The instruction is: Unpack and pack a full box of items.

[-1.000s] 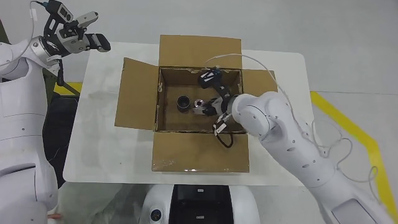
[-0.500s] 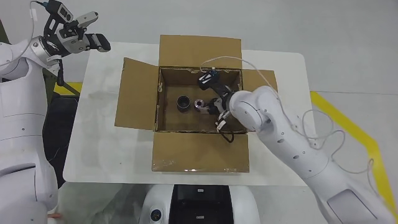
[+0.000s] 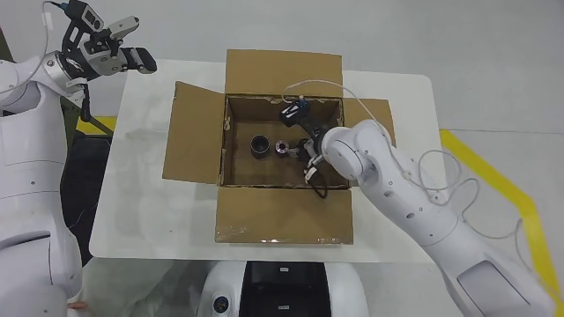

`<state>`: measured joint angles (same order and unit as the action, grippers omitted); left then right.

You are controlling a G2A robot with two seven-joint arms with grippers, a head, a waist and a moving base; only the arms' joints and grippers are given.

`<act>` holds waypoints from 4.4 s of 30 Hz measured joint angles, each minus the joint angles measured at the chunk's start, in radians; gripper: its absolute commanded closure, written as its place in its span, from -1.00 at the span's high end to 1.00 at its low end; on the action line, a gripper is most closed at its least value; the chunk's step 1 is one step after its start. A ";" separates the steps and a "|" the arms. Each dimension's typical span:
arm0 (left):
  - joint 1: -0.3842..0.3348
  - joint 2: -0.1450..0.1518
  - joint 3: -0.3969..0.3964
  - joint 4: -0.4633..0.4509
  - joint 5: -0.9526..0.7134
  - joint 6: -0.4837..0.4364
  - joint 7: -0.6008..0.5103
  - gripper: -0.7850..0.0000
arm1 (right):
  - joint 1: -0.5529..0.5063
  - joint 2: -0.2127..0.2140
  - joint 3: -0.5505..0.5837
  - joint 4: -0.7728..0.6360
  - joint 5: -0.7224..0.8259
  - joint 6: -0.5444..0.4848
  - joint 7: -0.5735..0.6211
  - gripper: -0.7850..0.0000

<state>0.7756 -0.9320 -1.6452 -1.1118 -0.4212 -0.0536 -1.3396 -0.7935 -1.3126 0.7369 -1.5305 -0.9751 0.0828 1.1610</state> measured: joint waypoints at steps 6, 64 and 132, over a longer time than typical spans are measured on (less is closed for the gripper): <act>0.000 0.000 0.000 0.000 0.000 0.000 0.000 1.00 | 0.011 -0.011 -0.001 0.032 0.009 0.009 -0.004 0.22; 0.000 0.000 0.000 0.000 0.000 0.000 0.000 1.00 | -0.114 -0.012 0.143 -0.281 -0.096 -0.005 0.111 -1.00; 0.000 0.000 0.000 0.000 0.000 0.000 0.000 1.00 | -0.556 0.056 0.790 -0.547 -0.295 0.102 -0.063 -1.00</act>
<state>0.7756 -0.9320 -1.6452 -1.1118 -0.4212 -0.0536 -1.3396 -1.3493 -1.2565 1.5271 -2.0771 -1.2697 0.1849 1.0978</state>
